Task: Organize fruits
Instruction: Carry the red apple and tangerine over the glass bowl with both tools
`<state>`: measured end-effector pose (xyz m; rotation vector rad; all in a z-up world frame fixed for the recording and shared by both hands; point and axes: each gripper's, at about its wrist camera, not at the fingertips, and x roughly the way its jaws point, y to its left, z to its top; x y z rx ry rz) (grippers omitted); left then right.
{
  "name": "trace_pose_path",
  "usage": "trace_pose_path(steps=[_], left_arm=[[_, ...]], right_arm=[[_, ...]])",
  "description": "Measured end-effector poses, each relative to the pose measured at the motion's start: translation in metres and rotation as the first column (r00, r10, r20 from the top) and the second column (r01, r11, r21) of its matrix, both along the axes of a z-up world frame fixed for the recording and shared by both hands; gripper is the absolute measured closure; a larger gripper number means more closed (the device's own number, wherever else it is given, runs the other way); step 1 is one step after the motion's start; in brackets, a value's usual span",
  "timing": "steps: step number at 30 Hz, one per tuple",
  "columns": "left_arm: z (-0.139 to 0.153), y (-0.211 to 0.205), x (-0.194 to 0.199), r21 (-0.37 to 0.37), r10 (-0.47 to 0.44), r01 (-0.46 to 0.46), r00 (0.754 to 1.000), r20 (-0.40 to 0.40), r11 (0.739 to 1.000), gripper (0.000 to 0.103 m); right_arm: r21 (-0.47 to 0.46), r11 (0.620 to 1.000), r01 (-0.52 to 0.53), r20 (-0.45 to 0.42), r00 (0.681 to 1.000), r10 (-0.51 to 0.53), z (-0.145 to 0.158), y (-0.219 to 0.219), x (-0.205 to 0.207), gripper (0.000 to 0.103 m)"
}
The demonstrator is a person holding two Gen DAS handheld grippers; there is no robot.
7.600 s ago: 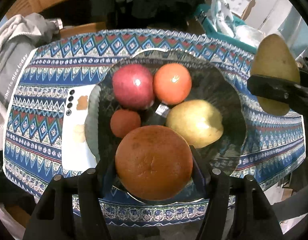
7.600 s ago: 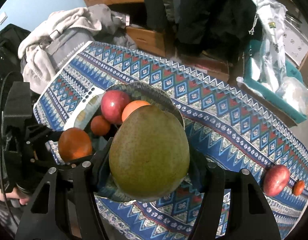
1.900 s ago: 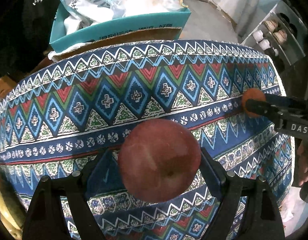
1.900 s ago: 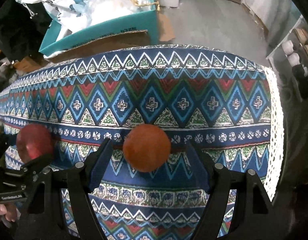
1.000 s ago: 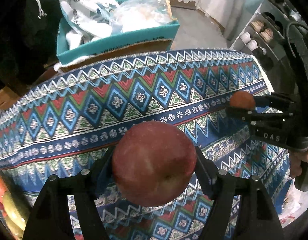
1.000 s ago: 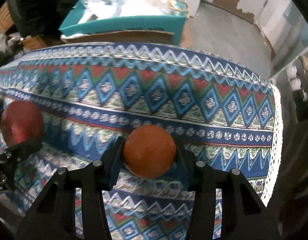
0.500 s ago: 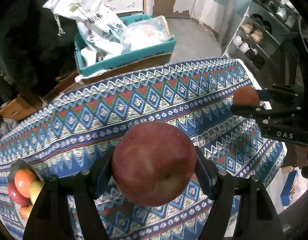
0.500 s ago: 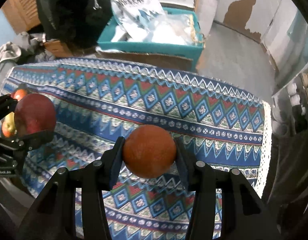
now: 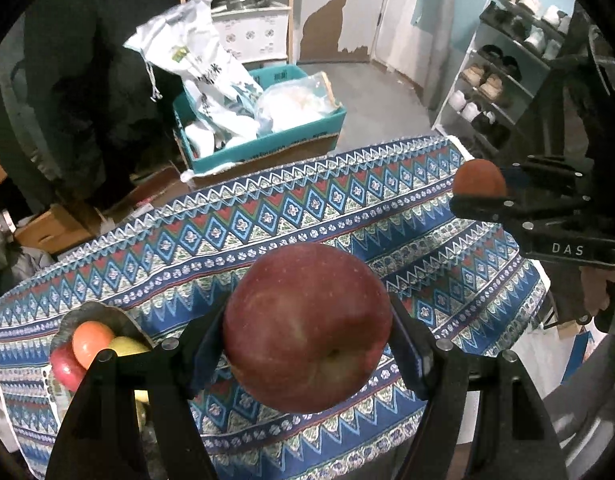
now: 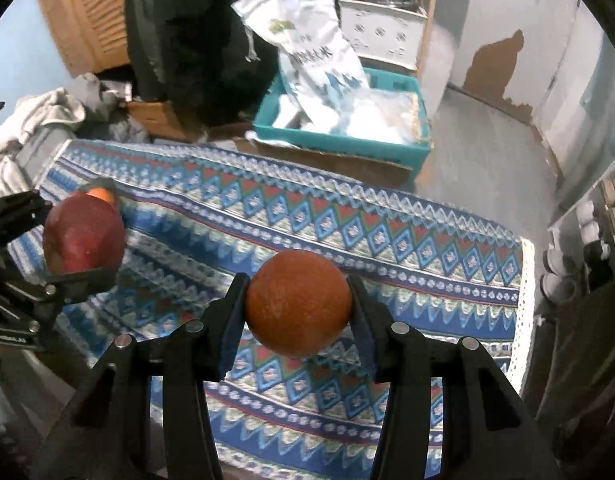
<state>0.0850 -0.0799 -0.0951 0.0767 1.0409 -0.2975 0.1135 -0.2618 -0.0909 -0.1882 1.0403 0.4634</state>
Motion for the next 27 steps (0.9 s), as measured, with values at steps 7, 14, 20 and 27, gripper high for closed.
trace_pose_path(steps=[7,14,20,27], left_arm=[[0.015,0.013,-0.022,0.001,0.000,0.000,0.999,0.053,1.000,0.028],[0.019,0.026,-0.036,-0.020,0.009,-0.008,0.999,0.049,1.000,0.028],[0.026,0.041,-0.050,-0.049,0.022,-0.020,0.999,0.042,0.999,0.028],[0.035,0.062,-0.062,-0.057,0.051,-0.048,0.997,0.062,0.997,0.028]], right_arm=[[0.047,0.998,-0.030,0.028,0.999,0.028,0.019,0.020,-0.017,0.055],[0.092,0.993,-0.072,0.054,0.996,0.067,0.035,0.046,-0.035,0.055],[0.112,0.987,-0.112,0.065,0.992,0.106,0.044,0.068,-0.041,0.055],[0.127,0.975,-0.180,0.063,0.983,0.173,0.047,0.103,-0.047,0.055]])
